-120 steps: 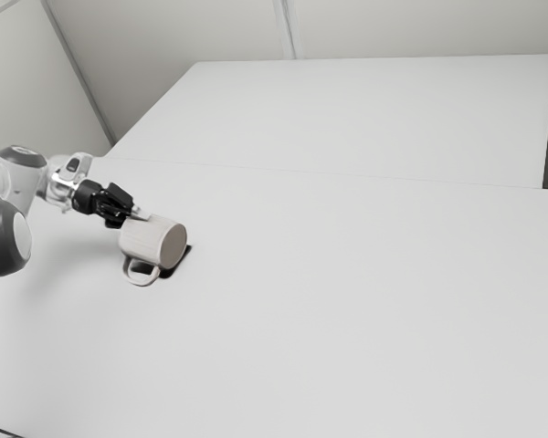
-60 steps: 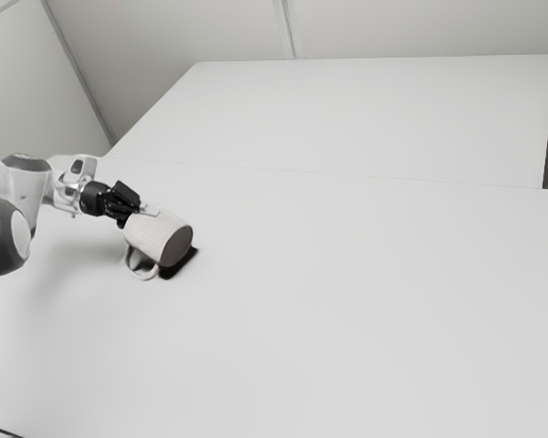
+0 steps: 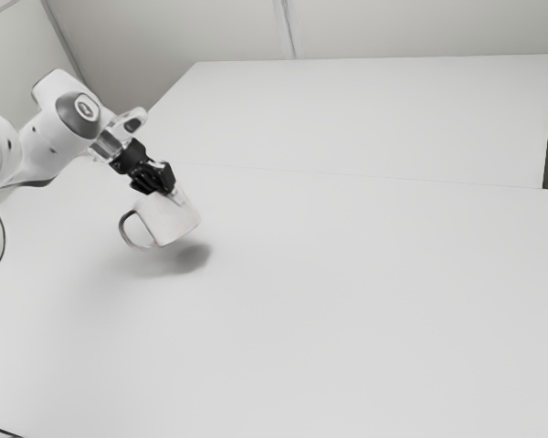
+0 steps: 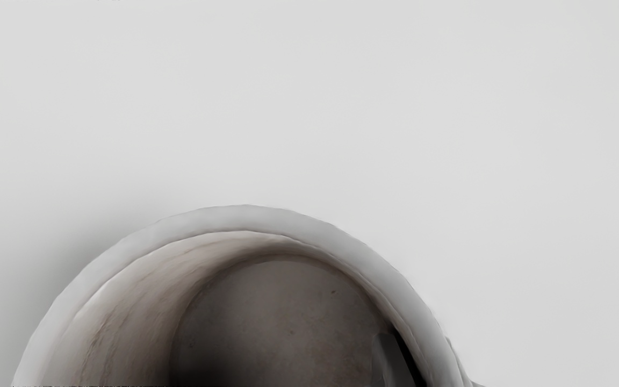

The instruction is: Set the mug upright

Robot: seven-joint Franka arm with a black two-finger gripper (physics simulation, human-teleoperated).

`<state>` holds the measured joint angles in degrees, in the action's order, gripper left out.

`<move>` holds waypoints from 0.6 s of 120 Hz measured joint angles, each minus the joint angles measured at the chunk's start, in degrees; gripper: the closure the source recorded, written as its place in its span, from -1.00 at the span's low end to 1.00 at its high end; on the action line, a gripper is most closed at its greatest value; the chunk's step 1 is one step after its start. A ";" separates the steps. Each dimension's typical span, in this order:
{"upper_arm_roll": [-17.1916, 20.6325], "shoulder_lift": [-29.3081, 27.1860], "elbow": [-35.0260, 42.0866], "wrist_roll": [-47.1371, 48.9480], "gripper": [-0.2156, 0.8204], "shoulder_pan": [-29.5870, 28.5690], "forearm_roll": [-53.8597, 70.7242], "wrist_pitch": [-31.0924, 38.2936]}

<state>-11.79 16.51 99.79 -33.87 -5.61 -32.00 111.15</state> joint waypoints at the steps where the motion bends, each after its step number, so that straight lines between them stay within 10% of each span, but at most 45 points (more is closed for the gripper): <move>1: -0.02 -0.35 0.44 0.41 0.92 0.39 0.86 0.75; 72: -0.41 -12.96 22.24 27.62 0.93 13.22 25.17 29.43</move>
<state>-12.20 3.54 122.03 -6.25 7.61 -6.83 140.57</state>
